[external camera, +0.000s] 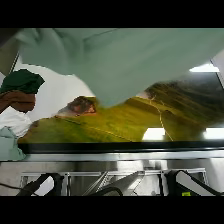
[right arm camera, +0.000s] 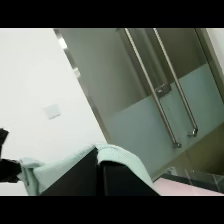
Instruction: Fold the shirts.
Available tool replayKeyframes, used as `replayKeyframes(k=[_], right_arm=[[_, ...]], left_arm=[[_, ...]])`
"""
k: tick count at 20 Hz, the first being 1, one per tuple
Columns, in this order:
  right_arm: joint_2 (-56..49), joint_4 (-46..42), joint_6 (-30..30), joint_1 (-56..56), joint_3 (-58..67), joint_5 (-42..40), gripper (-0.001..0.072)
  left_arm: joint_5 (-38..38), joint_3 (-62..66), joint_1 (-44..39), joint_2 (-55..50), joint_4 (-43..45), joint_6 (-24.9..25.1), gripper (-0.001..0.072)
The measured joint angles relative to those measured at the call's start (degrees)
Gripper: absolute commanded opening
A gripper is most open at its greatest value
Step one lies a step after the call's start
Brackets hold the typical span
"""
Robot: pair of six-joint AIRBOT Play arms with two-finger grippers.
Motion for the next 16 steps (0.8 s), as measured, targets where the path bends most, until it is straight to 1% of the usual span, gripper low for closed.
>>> replayKeyframes(k=[3,5,7,9,12,14,16], right_arm=[[2.12,-6.54,1.05,0.59,1.57,-1.01,0.0025],[2.51,-11.39,1.77,3.54,-0.28,-1.53,0.0024],[1.79,-16.39,1.73,9.31,-4.79,-3.06,0.0025],[-0.28,-23.12,1.29,15.96,-10.19,-6.82,0.0025],[-6.97,-33.62,1.31,22.67,-16.11,-14.64,0.0025],[-13.29,-37.31,1.36,24.65,-17.84,-19.08,0.0025],[-20.46,-39.36,1.73,25.66,-18.75,-23.21,0.0031]], left_arm=[[1.05,0.66,4.85,5.09,-0.37,-0.2,0.002],[2.03,-0.98,5.01,7.15,1.86,-0.2,0.002],[4.09,-5.55,2.16,7.91,5.16,0.39,0.002],[8.28,-12.24,-3.26,6.78,10.05,2.45,0.002],[18.56,-21.0,-12.28,0.31,19.1,5.38,0.002],[25.31,-23.32,-16.46,-7.54,24.74,6.43,0.002],[29.46,-21.97,-18.62,-16.85,27.69,6.99,0.0024]])
